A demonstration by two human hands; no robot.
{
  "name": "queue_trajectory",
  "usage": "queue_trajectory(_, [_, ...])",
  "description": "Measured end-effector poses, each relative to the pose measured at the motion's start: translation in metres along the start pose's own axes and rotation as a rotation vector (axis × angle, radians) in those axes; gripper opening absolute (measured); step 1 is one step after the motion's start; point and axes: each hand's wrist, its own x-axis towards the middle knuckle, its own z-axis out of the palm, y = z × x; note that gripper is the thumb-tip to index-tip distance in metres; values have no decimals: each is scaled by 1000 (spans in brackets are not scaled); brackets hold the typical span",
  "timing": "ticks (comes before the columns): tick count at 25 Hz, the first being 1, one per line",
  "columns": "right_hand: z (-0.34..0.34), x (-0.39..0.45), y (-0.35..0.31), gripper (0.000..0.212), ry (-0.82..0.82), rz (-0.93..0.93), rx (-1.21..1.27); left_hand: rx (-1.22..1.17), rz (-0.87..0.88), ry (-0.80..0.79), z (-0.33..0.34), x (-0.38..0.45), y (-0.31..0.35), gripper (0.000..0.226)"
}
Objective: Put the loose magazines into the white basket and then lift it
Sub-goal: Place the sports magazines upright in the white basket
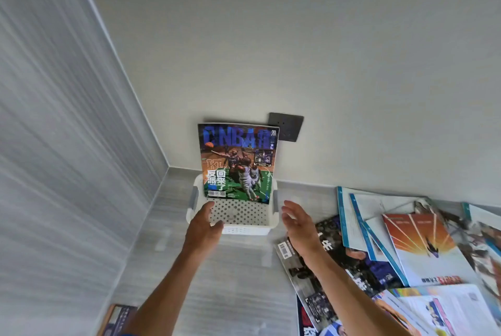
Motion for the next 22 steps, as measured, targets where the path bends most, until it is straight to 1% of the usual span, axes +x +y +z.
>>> queue_trajectory(2, [-24,-44,31,29,45,-12,-67,54,60,22,27,-35,-1,56])
queue_trajectory(3, [-39,-67,48,27,65,-4,-129,74,81,-11,43,-53,0,56])
queue_trajectory(4, [-56,-87,65,25,79,8,-229,95,97,-63,61,-70,3,56])
queue_trajectory(5, [-75,-106,83,28,83,6,-382,113,100,-124,81,-86,6,56])
queue_trajectory(6, [-91,-122,103,36,66,-7,-574,120,86,-186,100,-100,8,55])
queue_trajectory(8, [-120,-151,145,56,-57,20,-939,108,8,-274,141,-127,13,54])
queue_trajectory(9, [-130,-168,163,63,-146,55,-1037,83,-57,-305,161,-139,15,53])
queue_trajectory(10, [-136,-183,179,70,-218,71,-1079,48,-129,-334,180,-150,14,51])
queue_trajectory(11, [-141,-197,192,76,-253,59,-1093,8,-207,-359,197,-158,14,47])
queue_trajectory(12, [-145,-208,201,82,-266,28,-1092,-66,-298,-358,211,-163,15,42])
queue_trajectory(14, [-153,-223,211,86,-283,-67,-1046,-321,-494,-270,233,-165,18,33])
queue_trajectory(16, [-164,-226,212,83,-284,-137,-922,-526,-584,-104,245,-166,24,22])
queue_trajectory(17, [-171,-226,210,74,-286,-126,-835,-586,-595,-8,247,-167,27,21])
queue_trajectory(18, [-177,-225,207,62,-283,-69,-740,-629,-596,70,247,-168,30,25])
queue_trajectory(19, [-186,-222,202,51,-270,39,-625,-662,-600,106,247,-170,33,33])
queue_trajectory(20, [-193,-220,196,45,-246,178,-456,-683,-602,93,245,-176,36,39])
queue_trajectory(21, [-199,-217,187,42,-208,312,-237,-679,-580,44,242,-185,40,40])
queue_trajectory(22, [-203,-212,180,40,-170,437,-6,-651,-528,-18,241,-197,43,36])
